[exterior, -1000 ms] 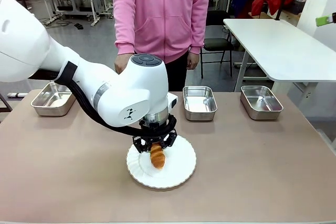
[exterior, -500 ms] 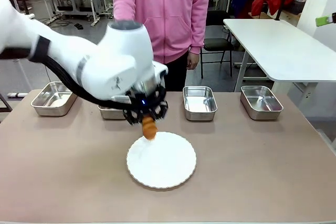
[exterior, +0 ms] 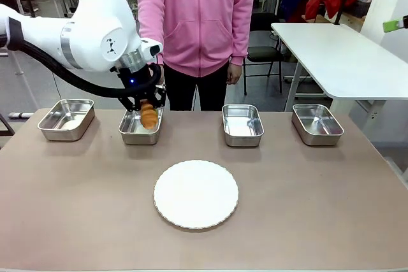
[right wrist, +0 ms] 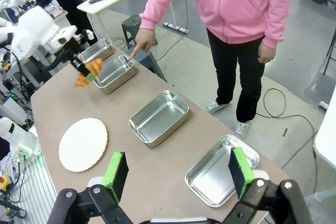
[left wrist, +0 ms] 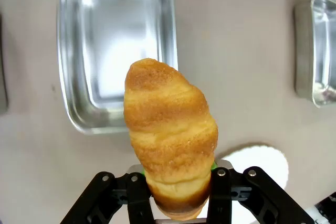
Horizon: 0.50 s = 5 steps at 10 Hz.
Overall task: Place the bread in the container.
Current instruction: Place the Butter Roll into the Airtight Container indicated by the human.
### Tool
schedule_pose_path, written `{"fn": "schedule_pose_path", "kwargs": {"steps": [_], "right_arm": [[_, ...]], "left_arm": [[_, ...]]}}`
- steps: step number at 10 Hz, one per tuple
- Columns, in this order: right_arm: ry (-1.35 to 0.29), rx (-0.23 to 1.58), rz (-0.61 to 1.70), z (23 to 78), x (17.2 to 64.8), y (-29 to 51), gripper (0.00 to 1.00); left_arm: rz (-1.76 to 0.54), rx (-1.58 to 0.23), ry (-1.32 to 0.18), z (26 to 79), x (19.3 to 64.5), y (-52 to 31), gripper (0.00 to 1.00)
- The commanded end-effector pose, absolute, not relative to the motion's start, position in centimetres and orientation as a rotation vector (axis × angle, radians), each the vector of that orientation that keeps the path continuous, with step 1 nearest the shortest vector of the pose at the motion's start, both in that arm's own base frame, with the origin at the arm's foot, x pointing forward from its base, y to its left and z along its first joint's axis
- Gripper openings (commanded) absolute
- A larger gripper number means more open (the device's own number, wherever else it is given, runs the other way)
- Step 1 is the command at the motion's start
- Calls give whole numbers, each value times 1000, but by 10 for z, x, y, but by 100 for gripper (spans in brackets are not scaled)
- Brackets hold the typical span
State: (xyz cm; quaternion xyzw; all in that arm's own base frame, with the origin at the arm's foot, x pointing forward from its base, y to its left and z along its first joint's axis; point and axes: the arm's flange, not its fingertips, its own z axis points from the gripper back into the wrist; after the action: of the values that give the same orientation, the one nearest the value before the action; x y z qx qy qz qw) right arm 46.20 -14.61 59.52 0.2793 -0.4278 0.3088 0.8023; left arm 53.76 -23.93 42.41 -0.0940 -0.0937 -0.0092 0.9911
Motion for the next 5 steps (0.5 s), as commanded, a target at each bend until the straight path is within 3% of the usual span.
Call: {"fn": "schedule_pose_path", "kwargs": {"steps": [1, 5], "right_arm": [[-928, 602, 663, 596, 461, -145, 100], [-928, 602, 663, 596, 461, -145, 100]], "left_arm": [[-75, -182, -146, 416, 567, -235, 26], [-130, -148, -112, 388, 597, -224, 26]]}}
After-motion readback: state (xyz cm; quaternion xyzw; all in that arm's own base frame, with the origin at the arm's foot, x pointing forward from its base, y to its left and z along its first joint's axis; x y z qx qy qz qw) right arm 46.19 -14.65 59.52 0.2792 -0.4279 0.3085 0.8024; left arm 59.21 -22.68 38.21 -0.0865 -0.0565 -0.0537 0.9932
